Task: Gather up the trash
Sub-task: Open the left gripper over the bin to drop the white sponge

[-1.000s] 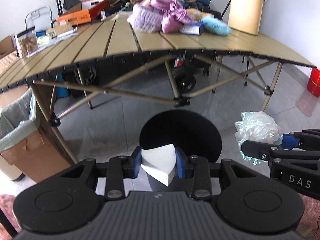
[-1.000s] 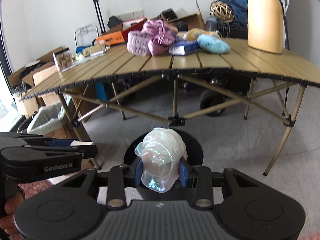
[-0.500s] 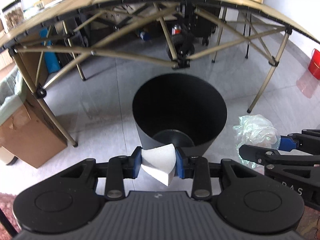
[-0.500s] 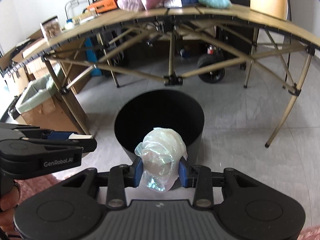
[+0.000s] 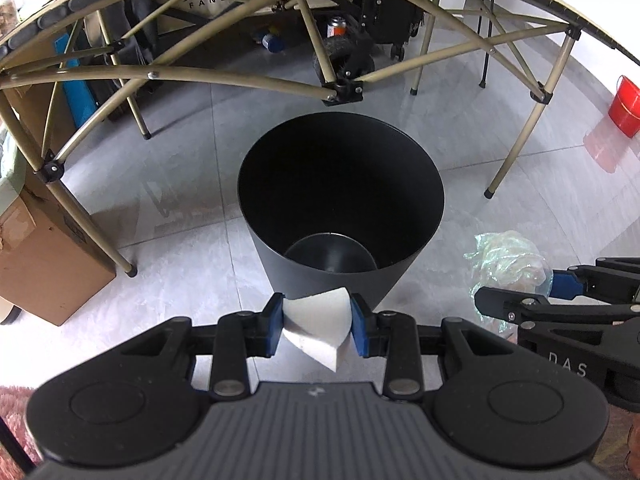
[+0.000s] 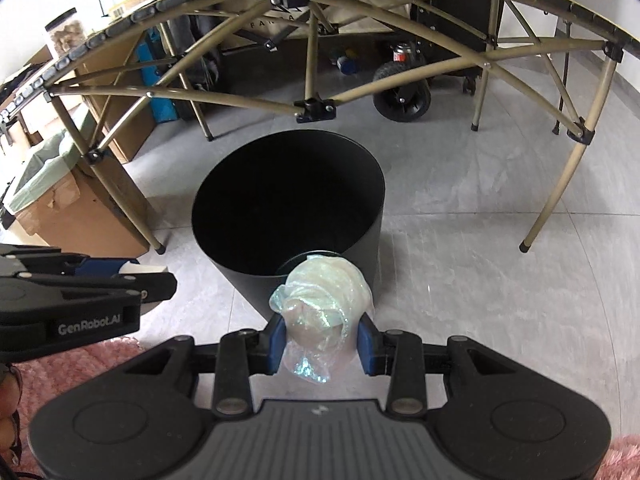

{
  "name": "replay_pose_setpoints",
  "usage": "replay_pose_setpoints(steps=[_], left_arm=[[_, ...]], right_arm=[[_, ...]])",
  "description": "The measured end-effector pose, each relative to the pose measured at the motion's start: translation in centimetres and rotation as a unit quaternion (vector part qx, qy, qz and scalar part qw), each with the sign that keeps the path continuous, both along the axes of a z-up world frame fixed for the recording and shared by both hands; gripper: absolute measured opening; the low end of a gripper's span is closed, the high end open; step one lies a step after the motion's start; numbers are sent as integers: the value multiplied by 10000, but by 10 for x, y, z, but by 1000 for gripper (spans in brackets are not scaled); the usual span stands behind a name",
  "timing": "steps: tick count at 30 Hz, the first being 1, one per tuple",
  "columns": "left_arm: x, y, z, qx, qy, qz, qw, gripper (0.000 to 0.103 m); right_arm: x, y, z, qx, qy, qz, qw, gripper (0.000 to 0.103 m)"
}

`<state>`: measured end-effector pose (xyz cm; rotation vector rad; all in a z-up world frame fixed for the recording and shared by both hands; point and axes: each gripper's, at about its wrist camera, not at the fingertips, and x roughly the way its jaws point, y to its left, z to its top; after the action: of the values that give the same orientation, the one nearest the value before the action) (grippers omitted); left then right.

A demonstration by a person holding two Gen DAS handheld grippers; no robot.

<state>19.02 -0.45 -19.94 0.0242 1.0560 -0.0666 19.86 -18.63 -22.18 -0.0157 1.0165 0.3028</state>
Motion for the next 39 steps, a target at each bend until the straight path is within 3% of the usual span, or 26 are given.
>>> replay_pose_setpoints(steps=[25, 39], left_arm=[[89, -41, 5, 69, 76, -191, 9998, 35], [133, -43, -16, -9, 566, 315, 9979, 35]], right_arm=[[70, -33, -11, -81, 8, -618, 9981, 35], [96, -43, -14, -136, -68, -841, 9963, 35]])
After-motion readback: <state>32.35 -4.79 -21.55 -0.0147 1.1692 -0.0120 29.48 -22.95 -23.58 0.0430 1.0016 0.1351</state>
